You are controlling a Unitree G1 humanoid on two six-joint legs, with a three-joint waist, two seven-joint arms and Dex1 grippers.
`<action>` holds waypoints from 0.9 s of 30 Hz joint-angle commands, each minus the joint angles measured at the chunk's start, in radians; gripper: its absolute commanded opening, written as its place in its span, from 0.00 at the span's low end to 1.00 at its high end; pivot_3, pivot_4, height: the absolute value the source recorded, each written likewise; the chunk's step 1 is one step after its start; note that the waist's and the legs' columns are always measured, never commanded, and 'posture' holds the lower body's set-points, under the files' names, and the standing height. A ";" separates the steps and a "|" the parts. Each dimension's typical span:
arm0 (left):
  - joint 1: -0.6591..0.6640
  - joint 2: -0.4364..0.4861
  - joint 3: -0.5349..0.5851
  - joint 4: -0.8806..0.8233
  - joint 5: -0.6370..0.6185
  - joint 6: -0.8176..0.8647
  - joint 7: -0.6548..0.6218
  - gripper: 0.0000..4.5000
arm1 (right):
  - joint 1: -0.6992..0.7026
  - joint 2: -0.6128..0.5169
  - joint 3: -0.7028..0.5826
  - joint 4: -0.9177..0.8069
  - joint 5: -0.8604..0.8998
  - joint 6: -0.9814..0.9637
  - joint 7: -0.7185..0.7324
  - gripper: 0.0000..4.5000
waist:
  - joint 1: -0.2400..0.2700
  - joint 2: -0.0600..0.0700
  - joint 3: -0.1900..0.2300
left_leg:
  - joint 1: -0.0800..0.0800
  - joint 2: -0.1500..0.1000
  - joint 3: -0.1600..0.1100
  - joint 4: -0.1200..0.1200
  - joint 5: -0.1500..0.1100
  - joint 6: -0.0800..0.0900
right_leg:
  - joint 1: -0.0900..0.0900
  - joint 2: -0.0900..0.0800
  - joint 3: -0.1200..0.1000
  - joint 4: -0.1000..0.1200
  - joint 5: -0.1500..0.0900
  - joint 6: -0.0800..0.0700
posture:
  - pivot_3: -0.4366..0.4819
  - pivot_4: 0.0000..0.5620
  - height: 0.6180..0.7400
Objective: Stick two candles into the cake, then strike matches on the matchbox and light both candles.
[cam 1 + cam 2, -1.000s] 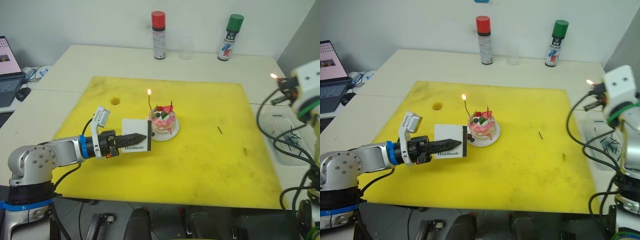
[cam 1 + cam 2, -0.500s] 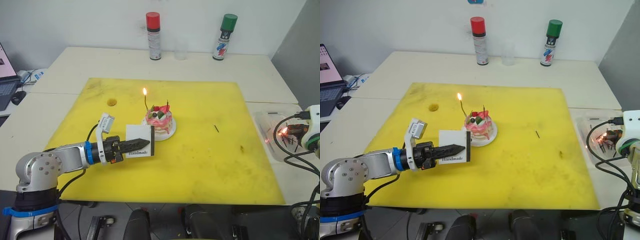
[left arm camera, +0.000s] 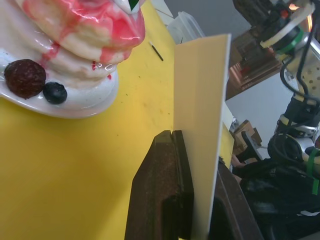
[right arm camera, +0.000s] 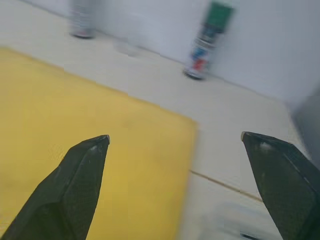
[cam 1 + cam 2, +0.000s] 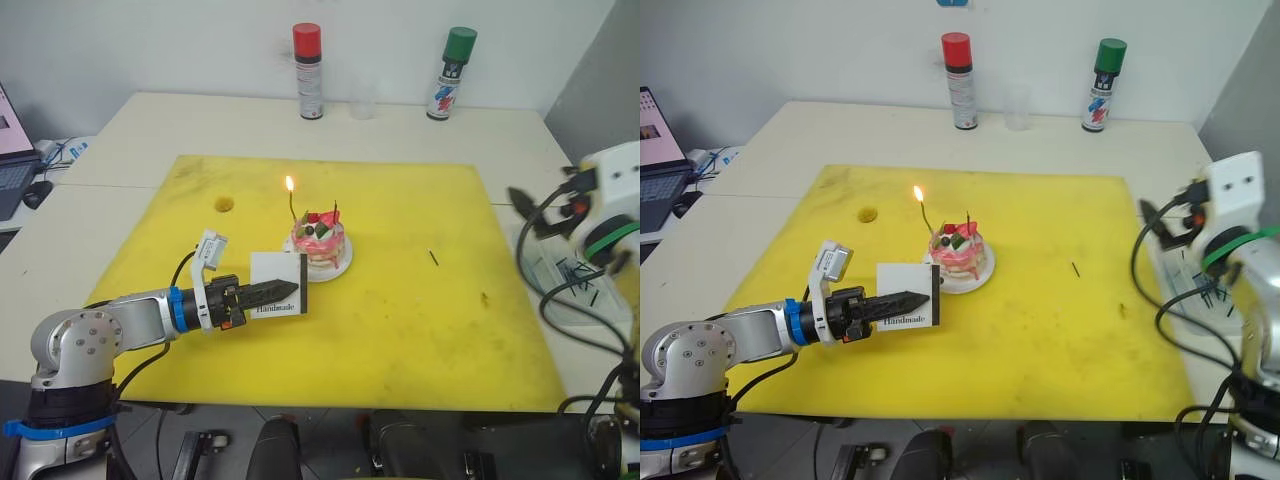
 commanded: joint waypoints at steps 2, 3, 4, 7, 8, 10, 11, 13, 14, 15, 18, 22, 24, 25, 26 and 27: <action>-0.003 0.014 0.028 -0.033 -0.025 -0.012 0.002 0.00 | 0.088 0.097 0.120 -0.075 -0.023 -0.048 -0.084 0.99 | 0.002 0.000 0.000 | 0.000 0.000 0.001 0.000 0.000 0.000 | 0.000 0.000 0.000 0.000 0.000 0.000 | 0.48 0.27 0.54; -0.003 0.015 0.029 -0.034 -0.026 -0.011 0.004 0.00 | 0.107 0.125 0.151 -0.068 -0.039 -0.067 -0.109 0.99 | 0.002 0.000 0.000 | 0.000 0.000 0.001 0.000 0.000 0.000 | -0.001 0.000 0.001 0.000 0.000 0.000 | 0.48 0.27 0.54; -0.003 0.015 0.030 -0.035 -0.027 -0.010 0.006 0.00 | 0.125 0.144 0.181 -0.053 -0.060 -0.093 -0.130 0.99 | 0.002 0.000 0.000 | 0.000 0.000 0.001 0.000 0.000 0.000 | 0.000 0.000 0.001 0.000 0.000 0.000 | 0.48 0.27 0.54; -0.004 0.016 0.031 -0.035 -0.029 -0.009 0.013 0.00 | 0.169 0.184 0.243 0.017 -0.108 -0.173 -0.163 0.99 | 0.002 0.000 0.000 | 0.000 0.000 0.001 0.000 0.000 0.000 | -0.001 0.000 0.000 0.000 0.000 0.000 | 0.48 0.27 0.54; -0.005 0.016 0.030 -0.036 -0.030 -0.009 0.015 0.00 | 0.175 0.197 0.258 0.043 -0.114 -0.187 -0.171 0.99 | 0.002 0.000 0.000 | 0.000 0.000 0.001 0.000 0.000 0.000 | -0.001 0.000 0.000 0.000 0.000 0.000 | 0.48 0.27 0.54; -0.008 0.016 0.029 -0.035 -0.030 -0.008 0.017 0.00 | 0.178 0.216 0.274 0.079 -0.125 -0.207 -0.185 0.99 | 0.002 0.000 0.000 | 0.000 0.000 0.001 0.000 0.000 0.000 | -0.001 0.000 0.000 0.000 0.000 0.000 | 0.48 0.27 0.54; -0.010 0.016 0.029 -0.034 -0.030 -0.008 0.018 0.00 | 0.177 0.226 0.275 0.091 -0.127 -0.208 -0.195 0.99 | 0.002 0.000 0.000 | 0.000 0.000 0.001 0.000 0.000 0.000 | -0.001 0.000 0.001 0.000 0.000 0.000 | 0.48 0.27 0.54; -0.012 0.015 0.028 -0.035 -0.032 -0.009 0.021 0.00 | 0.172 0.246 0.272 0.119 -0.128 -0.207 -0.216 0.99 | 0.002 0.000 0.000 | 0.000 0.000 0.001 0.000 0.000 0.000 | -0.001 0.000 0.000 0.000 0.000 0.000 | 0.48 0.27 0.54; -0.012 0.015 0.028 -0.036 -0.032 -0.009 0.022 0.00 | 0.170 0.256 0.268 0.130 -0.127 -0.200 -0.225 0.99 | 0.002 0.000 0.000 | 0.000 0.000 0.001 0.000 0.000 0.000 | -0.001 0.000 0.000 0.000 0.000 0.000 | 0.48 0.27 0.54; -0.012 0.017 0.028 -0.036 -0.031 -0.010 0.022 0.00 | 0.169 0.266 0.267 0.141 -0.126 -0.190 -0.234 0.99 | 0.002 0.000 0.000 | 0.000 0.000 0.001 0.000 0.000 0.000 | -0.001 0.000 0.000 0.000 0.000 0.000 | 0.48 0.27 0.54; -0.009 0.020 0.030 -0.038 -0.031 -0.011 0.022 0.00 | 0.162 0.326 0.230 0.150 -0.092 -0.121 -0.276 0.91 | 0.002 0.000 0.000 | 0.000 0.000 0.001 -0.001 0.000 0.000 | -0.001 0.000 0.000 0.000 0.000 0.000 | 0.48 0.27 0.54; -0.007 0.020 0.031 -0.042 -0.035 -0.012 0.024 0.00 | 0.148 0.358 0.213 0.140 -0.073 -0.060 -0.292 0.62 | 0.002 0.000 0.000 | 0.000 0.000 0.000 0.000 0.000 0.000 | 0.000 0.000 0.000 0.000 0.000 0.000 | 0.48 0.27 0.54; -0.005 0.020 0.030 -0.045 -0.033 -0.014 0.023 0.00 | 0.138 0.368 0.212 0.141 -0.073 -0.034 -0.302 0.46 | 0.002 0.000 0.000 | 0.000 0.000 0.000 0.001 0.000 0.000 | 0.000 0.000 0.000 0.000 0.001 0.001 | 0.48 0.27 0.54; -0.004 0.020 0.030 -0.045 -0.033 -0.014 0.023 0.00 | 0.132 0.377 0.208 0.144 -0.068 -0.022 -0.308 0.39 | 0.002 0.000 0.000 | 0.000 0.000 0.000 0.002 0.000 0.000 | 0.000 0.000 0.000 0.000 0.001 0.001 | 0.48 0.27 0.54; -0.003 0.019 0.031 -0.045 -0.033 -0.015 0.023 0.00 | 0.127 0.385 0.205 0.147 -0.064 -0.014 -0.314 0.30 | 0.001 0.000 0.000 | 0.000 0.000 0.000 0.002 0.000 0.000 | 0.000 0.000 0.000 0.000 0.001 0.001 | 0.48 0.27 0.54; -0.002 0.019 0.031 -0.046 -0.032 -0.015 0.023 0.00 | 0.123 0.385 0.209 0.149 -0.064 -0.010 -0.313 0.23 | 0.001 -0.001 0.000 | 0.000 0.000 0.000 0.002 0.000 0.000 | 0.000 0.000 0.000 0.000 0.001 0.001 | 0.48 0.27 0.54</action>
